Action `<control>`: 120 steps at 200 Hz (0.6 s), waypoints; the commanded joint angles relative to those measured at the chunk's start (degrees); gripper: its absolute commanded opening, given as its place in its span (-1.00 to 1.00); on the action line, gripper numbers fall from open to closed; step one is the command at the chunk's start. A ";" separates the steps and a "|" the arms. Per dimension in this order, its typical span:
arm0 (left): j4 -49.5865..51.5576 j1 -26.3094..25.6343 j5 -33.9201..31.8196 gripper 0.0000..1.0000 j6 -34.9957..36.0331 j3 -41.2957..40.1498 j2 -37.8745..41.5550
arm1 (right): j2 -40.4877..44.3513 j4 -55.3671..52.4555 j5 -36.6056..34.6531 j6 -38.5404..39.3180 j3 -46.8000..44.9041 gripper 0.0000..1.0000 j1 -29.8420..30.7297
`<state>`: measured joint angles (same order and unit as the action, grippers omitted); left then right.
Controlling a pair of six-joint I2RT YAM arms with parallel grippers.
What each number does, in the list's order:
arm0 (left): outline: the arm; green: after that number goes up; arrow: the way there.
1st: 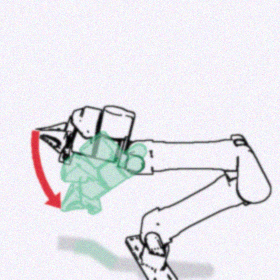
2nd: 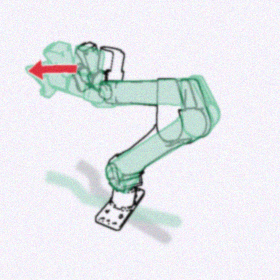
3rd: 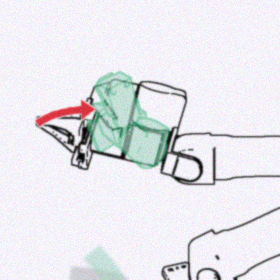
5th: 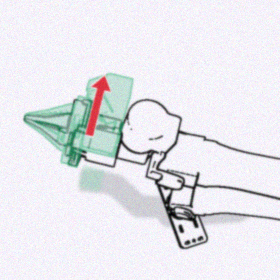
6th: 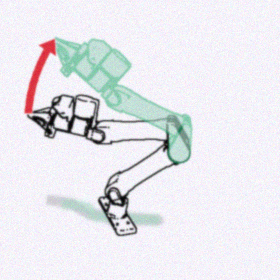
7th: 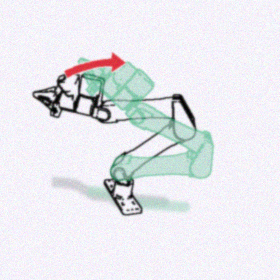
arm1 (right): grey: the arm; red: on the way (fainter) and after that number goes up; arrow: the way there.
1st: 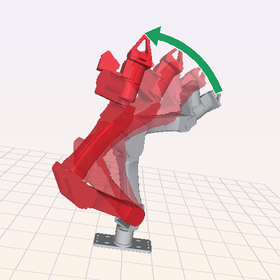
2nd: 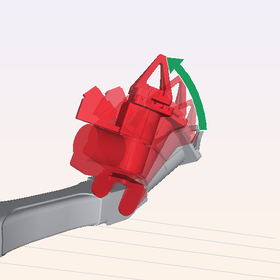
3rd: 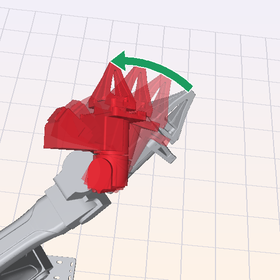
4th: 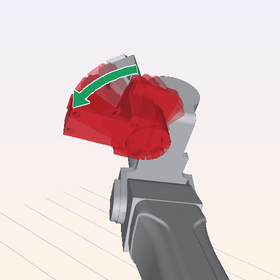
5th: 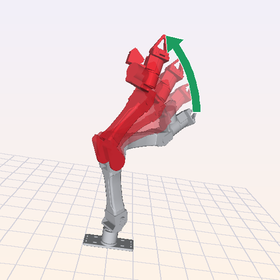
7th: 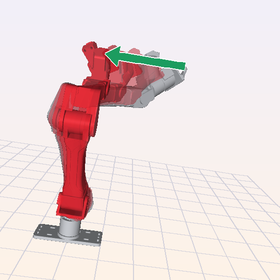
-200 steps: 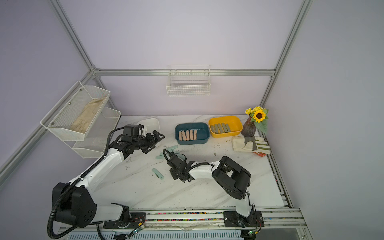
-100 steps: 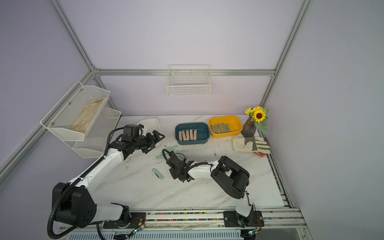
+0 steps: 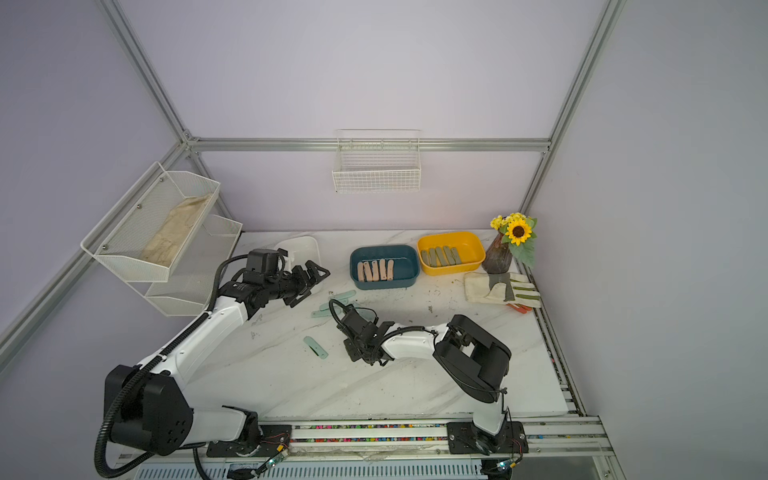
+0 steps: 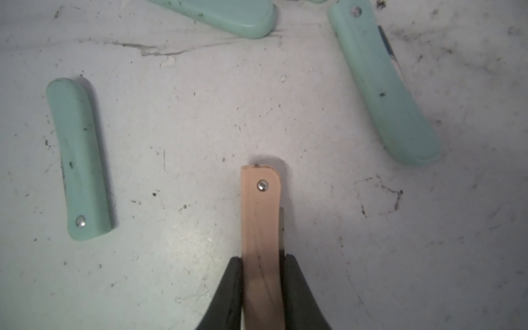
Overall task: Place the fruit knives into the storage box by color
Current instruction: Pick up the fruit knife from the center of the board, then place the fruit knife in the storage box.
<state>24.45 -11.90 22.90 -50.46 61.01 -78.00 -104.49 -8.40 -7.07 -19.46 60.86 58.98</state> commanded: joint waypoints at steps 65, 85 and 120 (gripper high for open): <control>-1.95 -0.22 1.49 0.99 -0.61 2.00 -0.65 | 7.07 -1.88 0.90 -0.79 3.42 -0.58 -5.71; -1.99 -0.40 2.17 0.99 -0.78 3.41 -1.64 | 8.20 -1.92 1.68 -0.04 5.24 -0.58 -9.40; -1.95 -2.02 2.67 0.99 -0.53 7.83 -5.47 | 8.39 -2.13 2.86 1.48 11.21 -0.57 -16.94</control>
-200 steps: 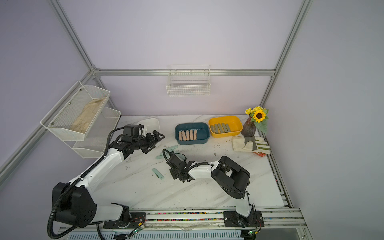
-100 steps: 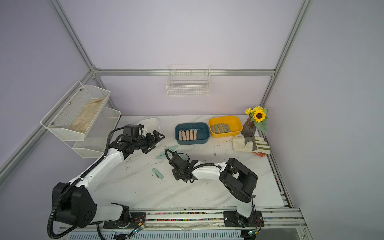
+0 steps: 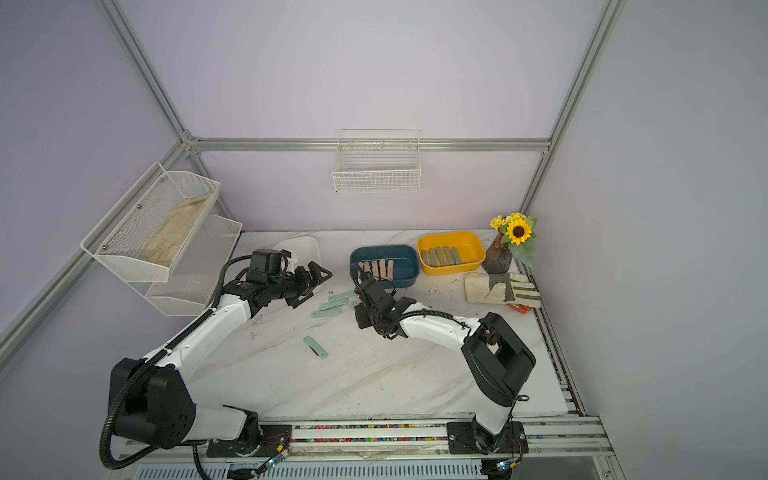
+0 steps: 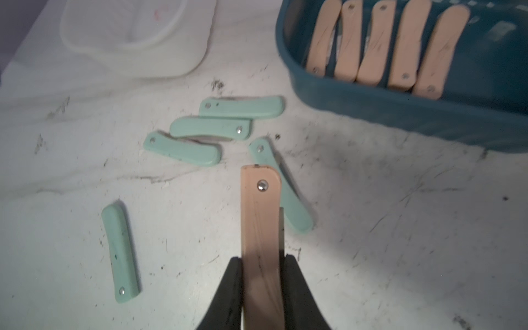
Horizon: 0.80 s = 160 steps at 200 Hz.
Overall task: Place the fruit knives into the storage box by color
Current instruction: Place the fruit knife in the storage box.
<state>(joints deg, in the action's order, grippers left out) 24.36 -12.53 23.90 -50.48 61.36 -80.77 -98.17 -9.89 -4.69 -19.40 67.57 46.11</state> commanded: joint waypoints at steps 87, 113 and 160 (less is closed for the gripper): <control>-0.89 -6.79 2.15 1.00 0.46 21.24 -13.90 | -10.16 0.66 1.40 3.49 18.73 -0.56 -17.54; -0.63 -7.38 2.32 1.00 0.73 23.46 -16.21 | -14.30 0.82 1.76 3.68 21.70 -0.57 -19.34; -0.62 -7.59 2.80 0.99 0.82 25.22 -18.94 | -20.74 1.66 0.54 3.49 25.07 -0.58 -20.90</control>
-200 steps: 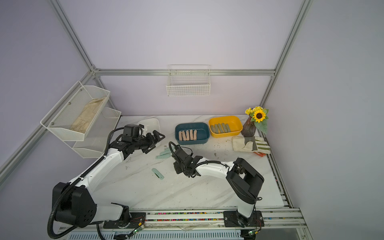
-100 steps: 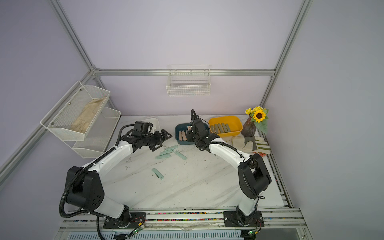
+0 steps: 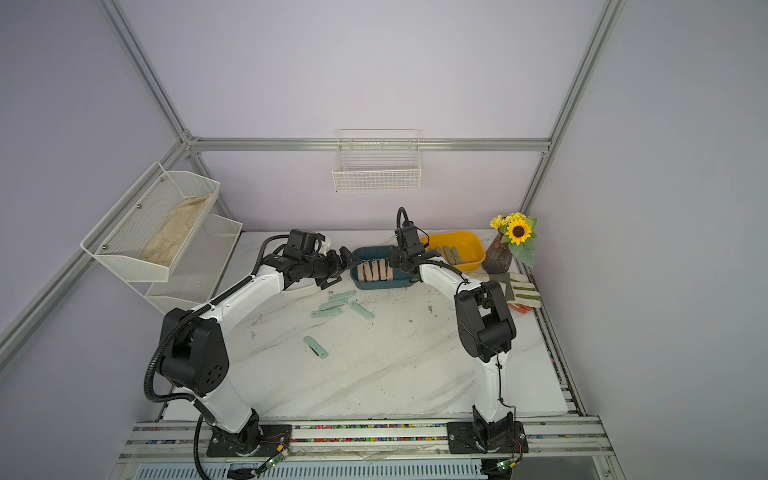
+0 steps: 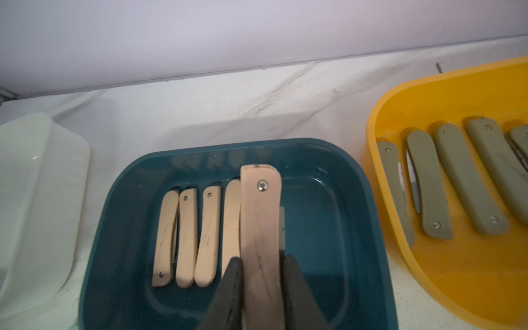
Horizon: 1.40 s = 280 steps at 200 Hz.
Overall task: Place the fruit knives into the storage box by color
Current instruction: Place the fruit knife in the storage box.
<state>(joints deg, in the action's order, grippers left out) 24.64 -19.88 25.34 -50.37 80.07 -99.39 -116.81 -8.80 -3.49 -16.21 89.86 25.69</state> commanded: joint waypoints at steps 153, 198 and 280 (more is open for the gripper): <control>-0.66 -0.25 1.67 1.00 0.62 7.16 -1.16 | -14.06 0.16 -1.56 -0.23 10.82 -0.56 -2.06; -0.67 -0.33 1.47 1.00 0.36 6.94 -0.80 | -14.49 0.16 -2.53 -0.23 9.99 -0.57 -2.06; -0.69 -0.78 1.09 1.00 0.01 6.36 -0.88 | -14.41 -0.39 -2.03 -0.14 9.16 -0.37 -2.15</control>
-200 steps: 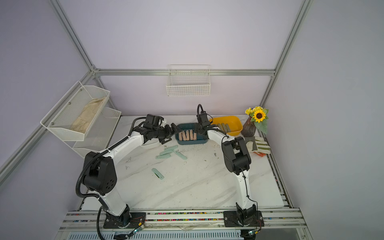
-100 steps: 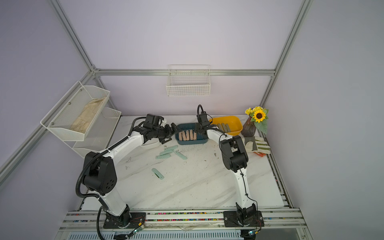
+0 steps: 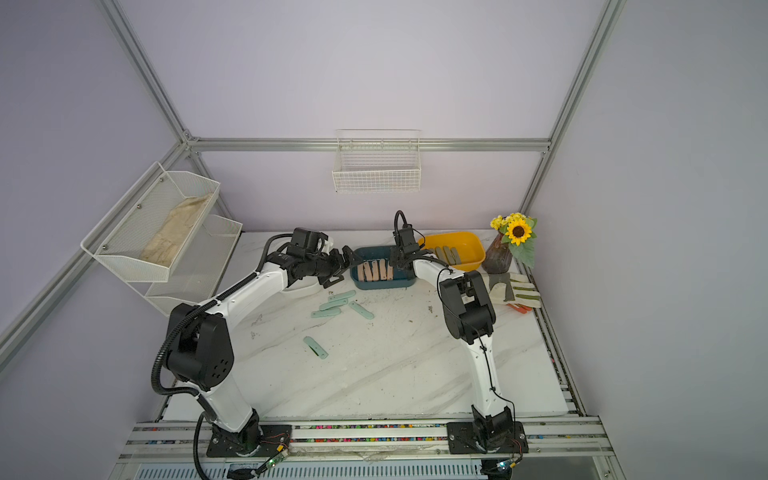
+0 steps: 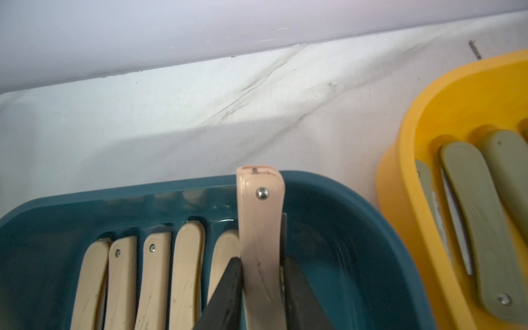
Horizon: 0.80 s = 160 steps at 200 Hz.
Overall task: Place the fruit knives into the storage box by color
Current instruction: Place the fruit knife in the storage box.
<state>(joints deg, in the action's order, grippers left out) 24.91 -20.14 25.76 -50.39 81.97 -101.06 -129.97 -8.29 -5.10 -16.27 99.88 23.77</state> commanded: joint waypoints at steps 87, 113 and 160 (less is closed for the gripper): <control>1.31 -1.15 -2.82 0.99 -0.70 4.28 1.42 | 6.77 2.20 7.00 -1.94 -4.62 -0.28 -0.14; 5.44 -1.13 -7.70 0.99 0.85 4.01 2.91 | 11.27 4.34 10.50 -3.51 -7.98 -0.20 -0.13; 13.40 -0.75 -17.46 0.99 5.33 5.37 4.15 | 21.28 8.28 15.93 -6.63 -18.31 -0.05 -0.13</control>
<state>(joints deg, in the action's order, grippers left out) 33.01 -21.08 15.18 -49.17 81.97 -100.36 -113.69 -3.36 6.83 -20.43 86.24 23.77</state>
